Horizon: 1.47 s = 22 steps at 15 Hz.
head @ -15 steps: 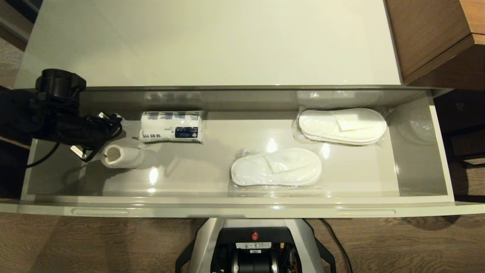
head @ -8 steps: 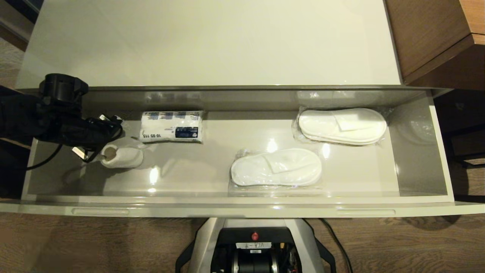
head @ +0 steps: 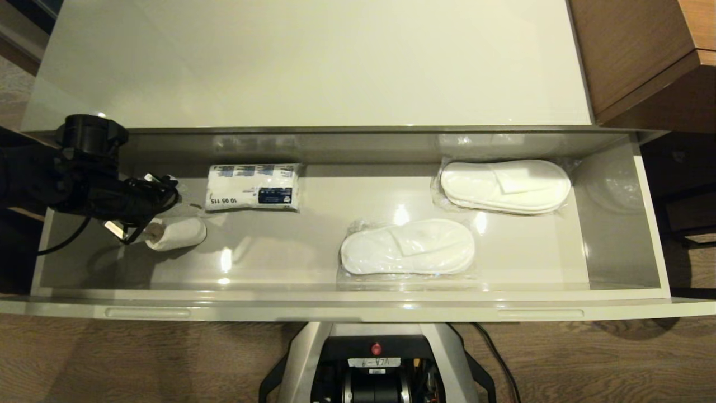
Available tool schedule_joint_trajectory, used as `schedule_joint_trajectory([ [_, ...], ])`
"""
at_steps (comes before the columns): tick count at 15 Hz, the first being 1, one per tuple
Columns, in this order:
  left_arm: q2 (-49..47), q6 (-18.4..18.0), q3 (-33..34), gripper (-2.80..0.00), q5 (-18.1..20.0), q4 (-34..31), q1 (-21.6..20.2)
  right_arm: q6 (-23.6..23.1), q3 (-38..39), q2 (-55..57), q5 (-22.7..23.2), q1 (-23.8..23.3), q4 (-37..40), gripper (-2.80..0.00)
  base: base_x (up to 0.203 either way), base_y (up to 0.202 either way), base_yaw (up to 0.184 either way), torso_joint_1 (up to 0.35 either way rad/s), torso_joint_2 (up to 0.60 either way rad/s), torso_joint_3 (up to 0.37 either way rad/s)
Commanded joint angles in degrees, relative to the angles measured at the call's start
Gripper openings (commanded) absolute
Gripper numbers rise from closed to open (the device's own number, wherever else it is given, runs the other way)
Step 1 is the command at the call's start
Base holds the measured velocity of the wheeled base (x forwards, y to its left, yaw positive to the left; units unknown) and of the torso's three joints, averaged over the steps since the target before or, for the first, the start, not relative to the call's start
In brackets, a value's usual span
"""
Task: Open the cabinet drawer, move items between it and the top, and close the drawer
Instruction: Take out the roll paper from the drawer
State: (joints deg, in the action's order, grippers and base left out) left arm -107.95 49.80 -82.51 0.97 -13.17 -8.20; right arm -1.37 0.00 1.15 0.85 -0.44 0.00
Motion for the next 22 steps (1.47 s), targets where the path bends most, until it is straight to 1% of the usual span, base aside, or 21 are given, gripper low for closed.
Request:
schedule_joint_trajectory([
  [1,1.9,0.5,0.9,0.0,0.1,-0.1,-0.1,0.0,0.0,0.1,0.0,0.0,0.0,-2.8,0.0,0.0,0.0,0.0,0.0,0.0],
  [5,2.6,0.6,1.8,0.0,0.0,-0.1,-0.2,0.0,0.0,0.1,0.0,0.0,0.0,-2.8,0.0,0.0,0.0,0.0,0.0,0.0],
  [8,4.8,0.6,5.5,0.0,0.1,0.0,-0.5,0.0,0.0,0.1,0.0,0.0,0.0,-2.8,0.0,0.0,0.0,0.0,0.0,0.0],
  [10,4.6,0.7,6.0,0.0,0.1,0.0,-1.1,0.0,0.0,0.1,0.0,0.0,0.0,-2.8,0.0,0.0,0.0,0.0,0.0,0.0],
  [15,3.2,0.4,5.4,0.0,0.1,1.6,-1.1,0.0,0.0,0.1,0.0,0.0,0.0,-2.8,0.0,0.0,0.0,0.0,0.0,0.0],
  [18,0.6,0.3,4.8,0.0,1.3,4.1,-0.8,0.0,0.0,0.1,0.0,0.0,0.0,-2.8,0.0,0.0,0.0,0.0,0.0,0.0],
  [22,0.4,0.3,4.9,0.0,1.3,4.1,-0.8,0.0,0.0,0.1,0.0,0.0,0.0,-2.8,0.0,0.0,0.0,0.0,0.0,0.0],
])
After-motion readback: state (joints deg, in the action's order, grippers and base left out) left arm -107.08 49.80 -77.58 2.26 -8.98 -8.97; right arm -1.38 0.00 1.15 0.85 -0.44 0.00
